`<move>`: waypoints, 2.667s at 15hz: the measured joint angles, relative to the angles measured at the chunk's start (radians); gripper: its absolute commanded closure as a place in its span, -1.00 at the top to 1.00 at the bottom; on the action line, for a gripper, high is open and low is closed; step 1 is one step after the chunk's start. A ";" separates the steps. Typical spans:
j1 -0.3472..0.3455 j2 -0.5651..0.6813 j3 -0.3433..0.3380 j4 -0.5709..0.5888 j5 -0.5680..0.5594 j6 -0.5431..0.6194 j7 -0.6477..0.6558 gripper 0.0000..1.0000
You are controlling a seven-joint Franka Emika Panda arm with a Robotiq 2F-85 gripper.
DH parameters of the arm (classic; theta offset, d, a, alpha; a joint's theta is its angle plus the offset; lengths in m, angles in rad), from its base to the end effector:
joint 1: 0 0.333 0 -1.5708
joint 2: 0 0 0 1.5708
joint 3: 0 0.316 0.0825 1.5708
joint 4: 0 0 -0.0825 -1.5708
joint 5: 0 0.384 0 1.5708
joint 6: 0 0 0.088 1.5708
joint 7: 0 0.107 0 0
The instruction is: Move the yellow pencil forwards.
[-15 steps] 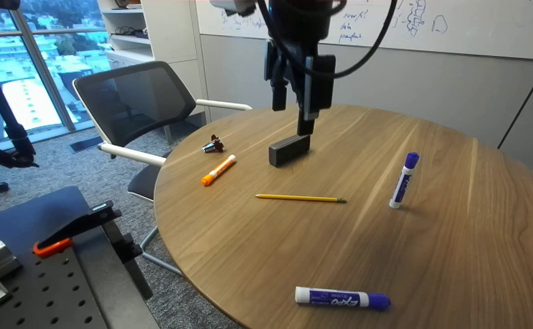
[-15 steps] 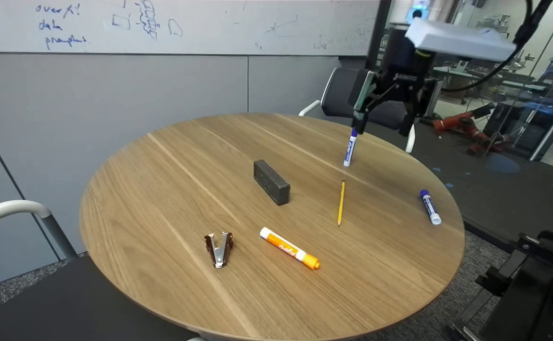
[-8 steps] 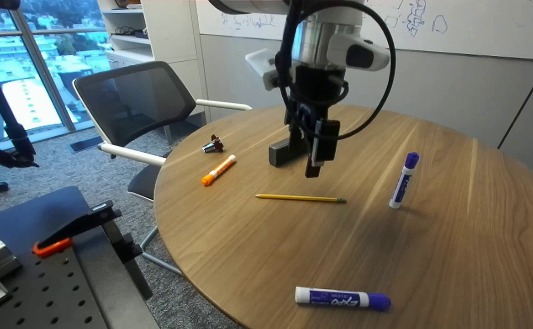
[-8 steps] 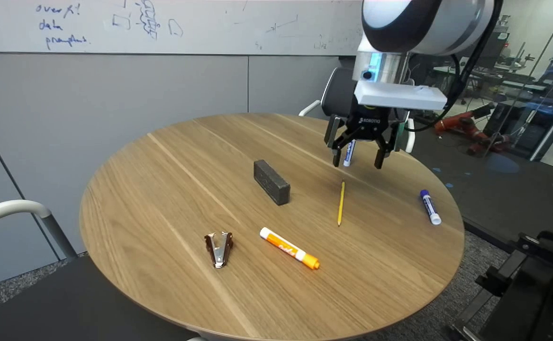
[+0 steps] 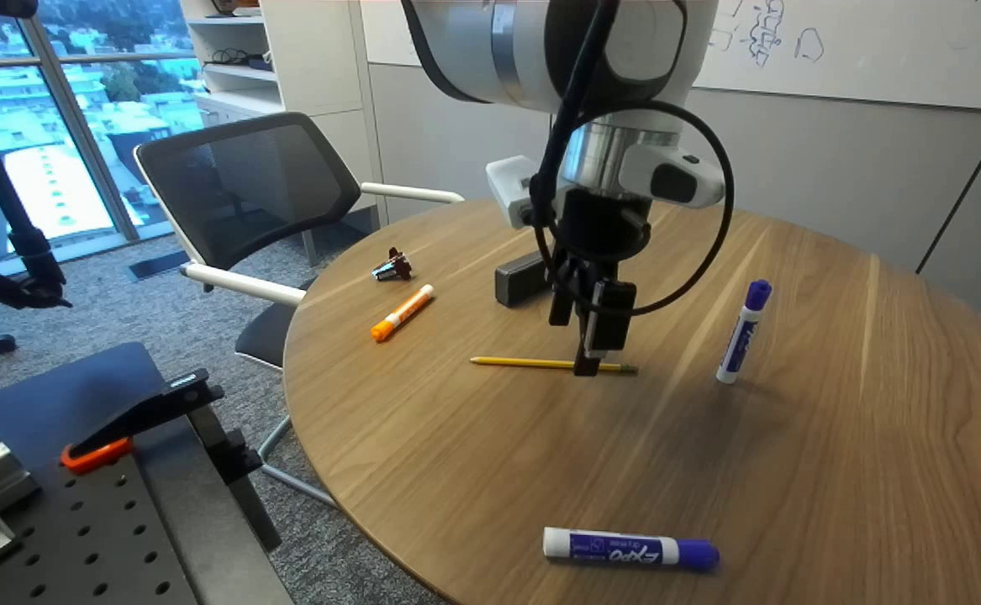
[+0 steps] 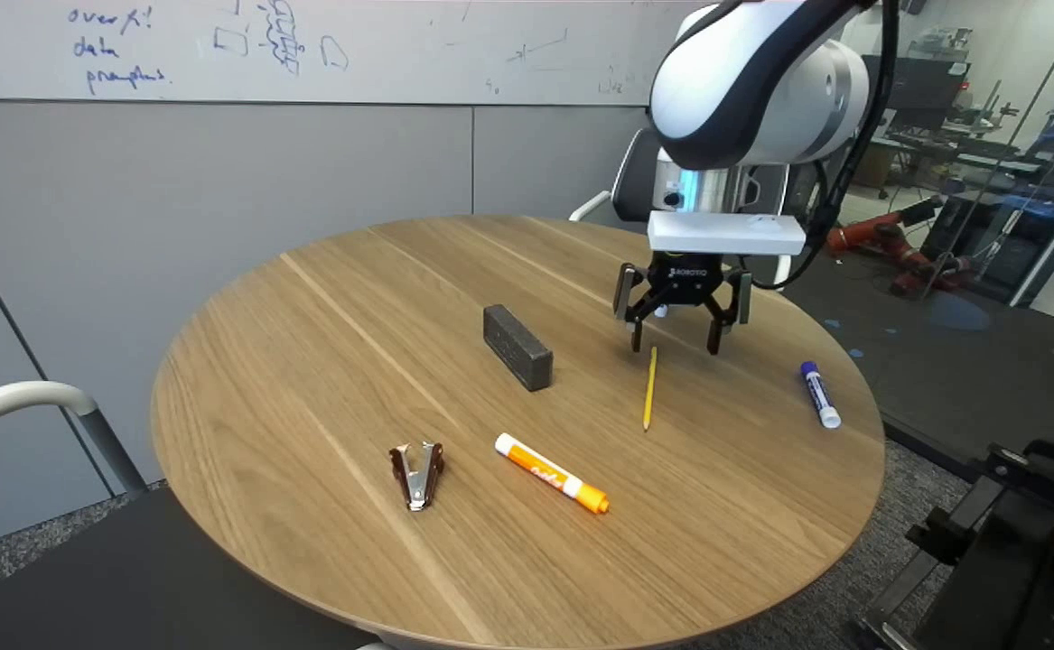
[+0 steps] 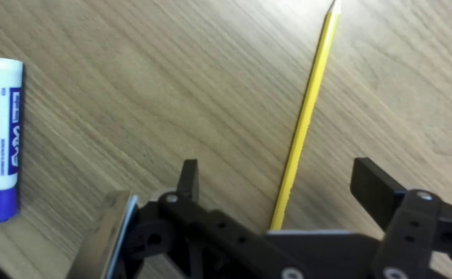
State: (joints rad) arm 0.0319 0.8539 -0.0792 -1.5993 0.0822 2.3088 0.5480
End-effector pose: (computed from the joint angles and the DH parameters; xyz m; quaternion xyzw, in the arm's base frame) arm 0.6718 -0.0248 0.1171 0.9481 -0.3100 -0.0676 0.0197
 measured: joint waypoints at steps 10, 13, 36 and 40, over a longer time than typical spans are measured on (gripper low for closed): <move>0.012 0.117 0.000 0.132 0.007 -0.030 0.057 -0.28; 0.012 0.129 -0.001 0.165 0.008 -0.059 0.072 -0.76; 0.131 -0.324 0.002 -0.621 -0.120 0.245 -0.138 -0.96; 0.188 -0.324 0.003 -0.721 -0.118 0.407 -0.098 -0.96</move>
State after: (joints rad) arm 0.2204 0.5303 -0.0765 -2.3206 -0.0357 2.7155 0.4504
